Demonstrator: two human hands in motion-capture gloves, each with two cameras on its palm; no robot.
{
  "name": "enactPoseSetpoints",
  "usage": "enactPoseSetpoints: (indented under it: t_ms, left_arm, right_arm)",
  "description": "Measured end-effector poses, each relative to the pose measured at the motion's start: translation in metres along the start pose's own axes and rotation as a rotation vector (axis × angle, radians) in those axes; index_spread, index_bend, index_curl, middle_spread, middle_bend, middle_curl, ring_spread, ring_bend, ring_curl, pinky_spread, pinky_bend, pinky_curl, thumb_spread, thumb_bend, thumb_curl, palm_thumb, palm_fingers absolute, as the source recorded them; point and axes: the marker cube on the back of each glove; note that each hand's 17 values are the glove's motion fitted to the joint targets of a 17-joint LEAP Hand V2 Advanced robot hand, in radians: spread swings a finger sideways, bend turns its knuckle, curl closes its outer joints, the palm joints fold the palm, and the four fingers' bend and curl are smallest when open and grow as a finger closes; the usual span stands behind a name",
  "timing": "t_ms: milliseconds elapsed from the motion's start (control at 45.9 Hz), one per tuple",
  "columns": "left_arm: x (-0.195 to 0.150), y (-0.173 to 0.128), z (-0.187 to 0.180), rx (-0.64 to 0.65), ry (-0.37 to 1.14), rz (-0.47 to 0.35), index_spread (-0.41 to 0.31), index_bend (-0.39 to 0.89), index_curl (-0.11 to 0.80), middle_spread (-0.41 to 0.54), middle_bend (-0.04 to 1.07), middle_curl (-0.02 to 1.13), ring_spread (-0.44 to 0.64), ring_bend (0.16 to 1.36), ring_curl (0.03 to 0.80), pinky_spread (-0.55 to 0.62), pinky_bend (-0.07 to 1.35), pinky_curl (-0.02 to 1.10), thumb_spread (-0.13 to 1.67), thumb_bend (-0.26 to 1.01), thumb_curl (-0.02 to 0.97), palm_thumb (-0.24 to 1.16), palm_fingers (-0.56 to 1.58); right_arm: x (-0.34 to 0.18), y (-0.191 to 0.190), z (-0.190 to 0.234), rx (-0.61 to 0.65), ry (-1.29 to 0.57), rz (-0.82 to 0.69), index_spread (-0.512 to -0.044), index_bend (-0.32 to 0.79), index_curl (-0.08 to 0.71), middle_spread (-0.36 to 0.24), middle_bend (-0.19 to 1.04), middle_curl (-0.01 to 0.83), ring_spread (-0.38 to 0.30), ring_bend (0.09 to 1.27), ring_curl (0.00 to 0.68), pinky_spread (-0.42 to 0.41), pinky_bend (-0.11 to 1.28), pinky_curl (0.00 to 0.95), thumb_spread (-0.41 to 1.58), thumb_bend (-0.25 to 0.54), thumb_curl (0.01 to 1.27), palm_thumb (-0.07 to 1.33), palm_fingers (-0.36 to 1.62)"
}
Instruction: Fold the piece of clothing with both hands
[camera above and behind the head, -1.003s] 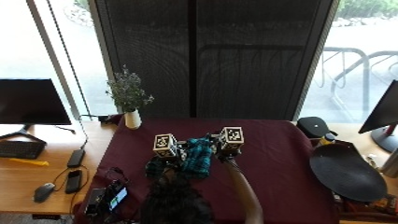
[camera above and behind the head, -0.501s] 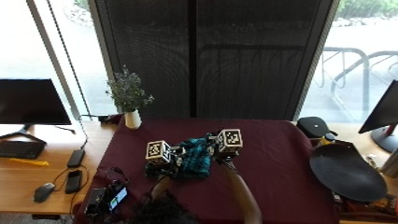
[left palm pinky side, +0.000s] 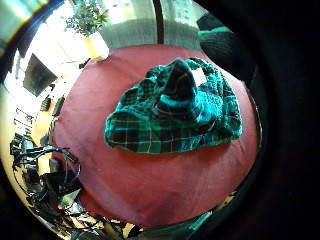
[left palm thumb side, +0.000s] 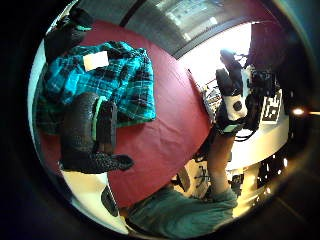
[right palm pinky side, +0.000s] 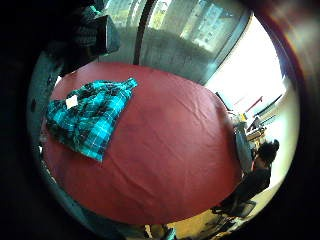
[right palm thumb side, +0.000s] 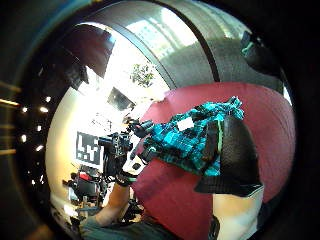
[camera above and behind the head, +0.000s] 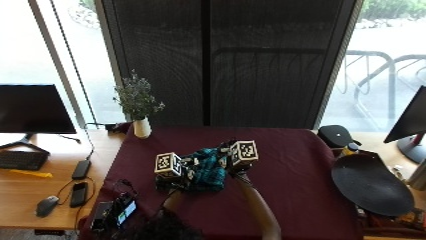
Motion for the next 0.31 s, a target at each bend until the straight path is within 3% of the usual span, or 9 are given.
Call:
enactPoseSetpoints:
  t_ms: [44,305]
  left_arm:
    - [-0.008,-0.009,0.016,0.006,0.009,-0.014,-0.157,0.16,0.391,-0.115,0.19,0.44,0.04,0.39,0.355,0.25,0.18,0.35,1.28,-0.01,0.32,0.5,0.66]
    - [-0.009,-0.012,0.022,0.041,0.023,0.0,-0.157,0.16,0.395,-0.12,0.2,0.44,0.04,0.38,0.355,0.24,0.18,0.34,1.28,-0.01,0.32,0.5,0.66]
  right_arm:
    - [0.0,-0.003,0.001,-0.001,-0.002,-0.007,-0.263,0.18,0.408,-0.015,0.15,0.301,0.062,0.2,0.357,0.198,0.4,0.359,1.32,-0.01,0.45,0.77,0.56]
    - [-0.007,-0.012,0.005,0.06,-0.079,-0.024,-0.261,0.18,0.415,-0.013,0.15,0.299,0.056,0.2,0.358,0.196,0.4,0.361,1.32,-0.008,0.46,0.79,0.58]
